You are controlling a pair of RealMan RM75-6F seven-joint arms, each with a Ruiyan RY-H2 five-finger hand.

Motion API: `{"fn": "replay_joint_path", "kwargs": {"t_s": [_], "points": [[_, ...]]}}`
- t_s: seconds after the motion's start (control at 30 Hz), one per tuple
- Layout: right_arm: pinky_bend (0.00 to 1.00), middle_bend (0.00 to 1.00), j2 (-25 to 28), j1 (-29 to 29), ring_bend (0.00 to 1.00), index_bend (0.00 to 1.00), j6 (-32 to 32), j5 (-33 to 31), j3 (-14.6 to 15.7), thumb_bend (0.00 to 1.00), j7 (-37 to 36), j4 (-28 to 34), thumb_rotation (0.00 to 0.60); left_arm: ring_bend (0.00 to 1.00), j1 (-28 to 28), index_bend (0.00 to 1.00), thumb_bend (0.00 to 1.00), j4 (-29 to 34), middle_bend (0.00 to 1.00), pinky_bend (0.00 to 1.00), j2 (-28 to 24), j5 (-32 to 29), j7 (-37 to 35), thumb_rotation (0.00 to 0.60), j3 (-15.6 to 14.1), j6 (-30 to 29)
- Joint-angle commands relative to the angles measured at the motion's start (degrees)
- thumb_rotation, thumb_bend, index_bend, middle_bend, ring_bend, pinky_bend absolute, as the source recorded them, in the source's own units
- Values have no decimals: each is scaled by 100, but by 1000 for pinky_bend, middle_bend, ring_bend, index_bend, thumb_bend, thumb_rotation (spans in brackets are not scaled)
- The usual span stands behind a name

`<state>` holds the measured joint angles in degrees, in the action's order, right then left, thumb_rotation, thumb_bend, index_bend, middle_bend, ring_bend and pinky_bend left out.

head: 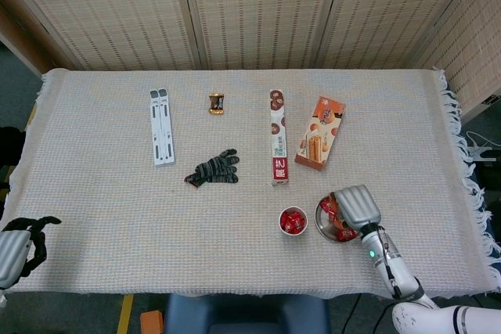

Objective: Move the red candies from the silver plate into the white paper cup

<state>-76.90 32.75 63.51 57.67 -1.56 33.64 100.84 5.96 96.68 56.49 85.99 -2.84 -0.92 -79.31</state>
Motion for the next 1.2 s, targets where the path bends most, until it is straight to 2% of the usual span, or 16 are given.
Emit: {"fn": "replay_joint_path", "kwargs": {"t_s": [0.03, 0.2, 0.33, 0.93, 1.2], "points": [[1000, 770, 403, -73, 819, 644, 282, 204, -83, 141, 75, 672, 600, 311, 1, 307, 636, 2, 405, 245, 2, -7, 10, 600, 0, 4], [1000, 771, 741, 7, 819, 644, 195, 150, -207, 147, 58, 1258, 600, 311, 2, 307, 636, 6, 405, 246, 8, -2, 38, 600, -4, 8], [1000, 771, 819, 123, 819, 644, 12, 131, -247, 148, 46, 1444, 600, 312, 4, 308, 636, 9, 405, 246, 10, -5, 55, 600, -8, 17], [1000, 771, 311, 575, 819, 641, -348, -168, -282, 148, 222, 1244, 600, 311, -2, 307, 636, 1, 405, 246, -5, -11, -4, 600, 2, -3], [1000, 771, 303, 615, 819, 591, -307, -229, -255, 146, 192, 1195, 600, 312, 0, 308, 636, -3, 405, 246, -4, -14, -1, 600, 3, 4]]}}
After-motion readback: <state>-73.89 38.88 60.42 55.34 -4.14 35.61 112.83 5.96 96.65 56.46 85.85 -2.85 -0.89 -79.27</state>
